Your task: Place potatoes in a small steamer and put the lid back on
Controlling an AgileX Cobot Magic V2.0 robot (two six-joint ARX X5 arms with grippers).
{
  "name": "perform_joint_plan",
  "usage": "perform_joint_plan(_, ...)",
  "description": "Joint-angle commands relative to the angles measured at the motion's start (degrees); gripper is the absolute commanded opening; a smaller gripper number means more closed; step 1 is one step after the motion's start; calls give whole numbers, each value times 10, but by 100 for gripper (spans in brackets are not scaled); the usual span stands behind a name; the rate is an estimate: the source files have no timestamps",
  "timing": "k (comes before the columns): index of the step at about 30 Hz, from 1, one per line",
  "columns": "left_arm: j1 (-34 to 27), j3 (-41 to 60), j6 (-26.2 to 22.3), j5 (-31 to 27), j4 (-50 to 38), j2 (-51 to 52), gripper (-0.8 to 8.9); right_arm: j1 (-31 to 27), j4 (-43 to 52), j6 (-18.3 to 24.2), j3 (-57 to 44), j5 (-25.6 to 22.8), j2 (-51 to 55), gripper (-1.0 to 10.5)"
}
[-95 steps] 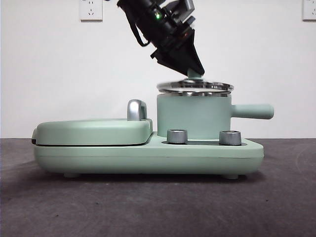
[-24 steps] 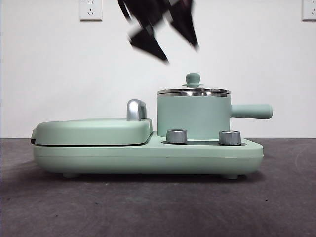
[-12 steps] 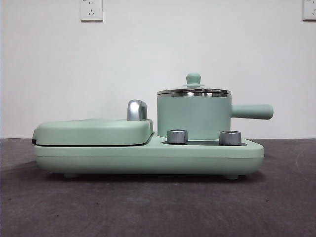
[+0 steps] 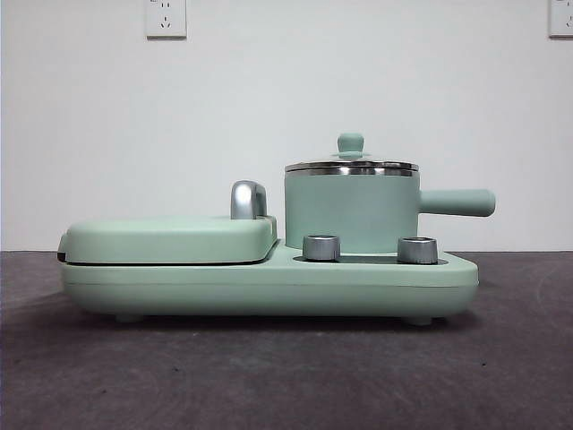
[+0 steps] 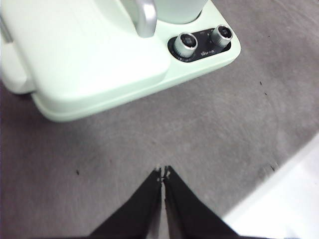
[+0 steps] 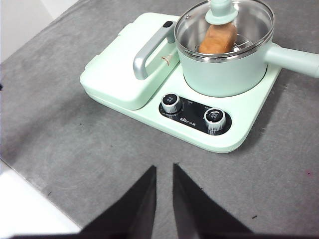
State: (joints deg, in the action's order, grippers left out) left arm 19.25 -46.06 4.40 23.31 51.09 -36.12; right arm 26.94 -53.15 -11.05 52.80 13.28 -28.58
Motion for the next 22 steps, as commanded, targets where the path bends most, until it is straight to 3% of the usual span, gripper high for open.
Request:
perform_joint_plan(1,2,-12,8,3,18,16,7,3,6,6,3,-2,-1,44)
perform_joint_plan(8,-14,40,8,8,-50,68,7,3,7,6,3,-2,-1,44)
perform_joint_plan(13,-90,200,7,10,-285,188,7,3,7,6,3,-2,-1,44)
perform_joint_plan(15,-119,273,-38,-16,-345,244,7,3,7,6,3,-2,-1,44)
perform_joint_plan(20,-162,416,-16,-137,-391,363,7,3,7,6,3,-2,-1,44)
perform_joint_plan(22,-170,438,-15,-170,-400,360,7,3,8,6,3,-2,-1,44)
